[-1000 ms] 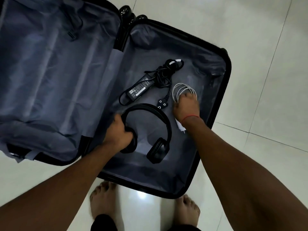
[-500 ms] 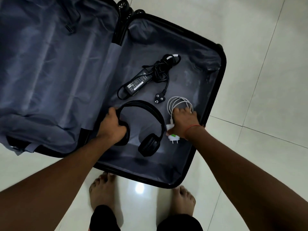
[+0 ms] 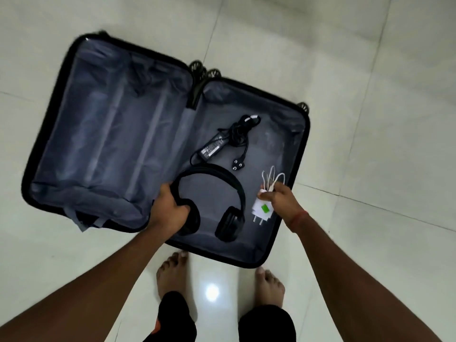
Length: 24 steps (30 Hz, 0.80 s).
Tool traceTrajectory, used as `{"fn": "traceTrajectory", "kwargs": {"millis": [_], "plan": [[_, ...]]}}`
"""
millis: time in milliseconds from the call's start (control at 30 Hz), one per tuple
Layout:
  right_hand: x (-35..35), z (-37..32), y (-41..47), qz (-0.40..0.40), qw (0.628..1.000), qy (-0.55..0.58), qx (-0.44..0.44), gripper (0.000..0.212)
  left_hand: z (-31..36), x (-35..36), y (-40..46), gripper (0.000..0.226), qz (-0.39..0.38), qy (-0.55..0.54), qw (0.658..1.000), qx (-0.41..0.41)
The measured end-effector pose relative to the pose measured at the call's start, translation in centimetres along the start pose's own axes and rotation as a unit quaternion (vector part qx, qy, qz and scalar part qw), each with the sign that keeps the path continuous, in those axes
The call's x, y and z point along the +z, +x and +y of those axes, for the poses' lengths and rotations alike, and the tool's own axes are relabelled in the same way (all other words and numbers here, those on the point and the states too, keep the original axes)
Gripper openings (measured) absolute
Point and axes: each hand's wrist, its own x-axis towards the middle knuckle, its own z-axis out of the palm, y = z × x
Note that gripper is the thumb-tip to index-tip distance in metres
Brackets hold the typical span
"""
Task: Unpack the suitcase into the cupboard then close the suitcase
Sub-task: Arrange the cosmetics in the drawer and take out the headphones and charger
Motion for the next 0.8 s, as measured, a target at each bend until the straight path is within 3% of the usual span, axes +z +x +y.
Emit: {"fn": "traceTrajectory", "kwargs": {"millis": [267, 467, 700, 800], "plan": [[-3.3, -14.6, -21.5, -0.053, 0.973, 0.222, -0.023, 0.011, 10.3, -14.3, -12.1, 0.044, 0.024, -0.054, 0.998, -0.014], [-1.3, -24.4, -39.0, -0.268, 0.937, 0.223, 0.039, 0.031, 18.3, -25.0, -24.2, 0.034, 0.089, -0.077, 0.993, -0.008], [4.0, -30.4, -51.7, -0.188, 0.972, 0.104, -0.091, 0.032, 23.3, -33.9, -39.5, 0.026, 0.173, -0.144, 0.974, 0.025], [6.4, -32.2, -56.4, -0.156, 0.972, -0.013, -0.175, 0.038, 23.5, -36.7, -45.1, 0.027, 0.232, -0.184, 0.955, 0.016]]}}
